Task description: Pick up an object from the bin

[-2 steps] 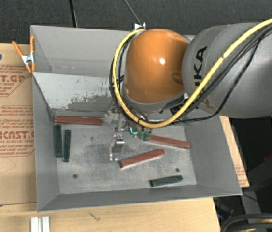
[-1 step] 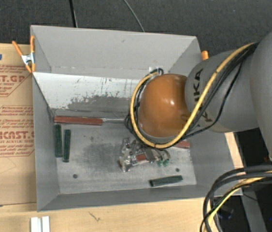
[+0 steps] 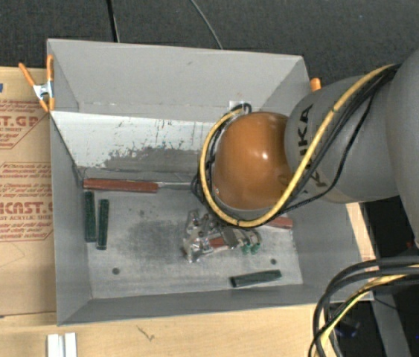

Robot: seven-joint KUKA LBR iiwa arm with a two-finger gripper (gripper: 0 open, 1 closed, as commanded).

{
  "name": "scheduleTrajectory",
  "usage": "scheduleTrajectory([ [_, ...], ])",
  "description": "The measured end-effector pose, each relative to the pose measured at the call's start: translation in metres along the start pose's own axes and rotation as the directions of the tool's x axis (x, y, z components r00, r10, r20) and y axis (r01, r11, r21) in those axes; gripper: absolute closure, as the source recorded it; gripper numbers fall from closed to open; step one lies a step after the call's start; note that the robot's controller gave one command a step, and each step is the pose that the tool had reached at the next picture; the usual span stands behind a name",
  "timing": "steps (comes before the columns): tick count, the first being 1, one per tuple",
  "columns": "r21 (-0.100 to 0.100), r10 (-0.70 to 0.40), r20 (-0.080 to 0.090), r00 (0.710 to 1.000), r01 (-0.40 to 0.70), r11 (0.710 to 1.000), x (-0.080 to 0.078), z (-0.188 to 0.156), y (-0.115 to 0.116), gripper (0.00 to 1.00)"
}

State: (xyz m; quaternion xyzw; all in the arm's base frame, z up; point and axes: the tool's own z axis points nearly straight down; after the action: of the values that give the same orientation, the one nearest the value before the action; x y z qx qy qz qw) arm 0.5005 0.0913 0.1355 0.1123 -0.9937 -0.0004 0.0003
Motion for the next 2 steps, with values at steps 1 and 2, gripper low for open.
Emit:
scheduleTrajectory([
  [1, 0.000, -0.036, -0.003, 0.999, 0.036, 0.999, 0.000, -0.045, -0.002, 1.00],
  [2, 0.000, -0.012, 0.002, 1.000, 0.012, 1.000, -0.003, -0.073, 0.002, 0.00],
])
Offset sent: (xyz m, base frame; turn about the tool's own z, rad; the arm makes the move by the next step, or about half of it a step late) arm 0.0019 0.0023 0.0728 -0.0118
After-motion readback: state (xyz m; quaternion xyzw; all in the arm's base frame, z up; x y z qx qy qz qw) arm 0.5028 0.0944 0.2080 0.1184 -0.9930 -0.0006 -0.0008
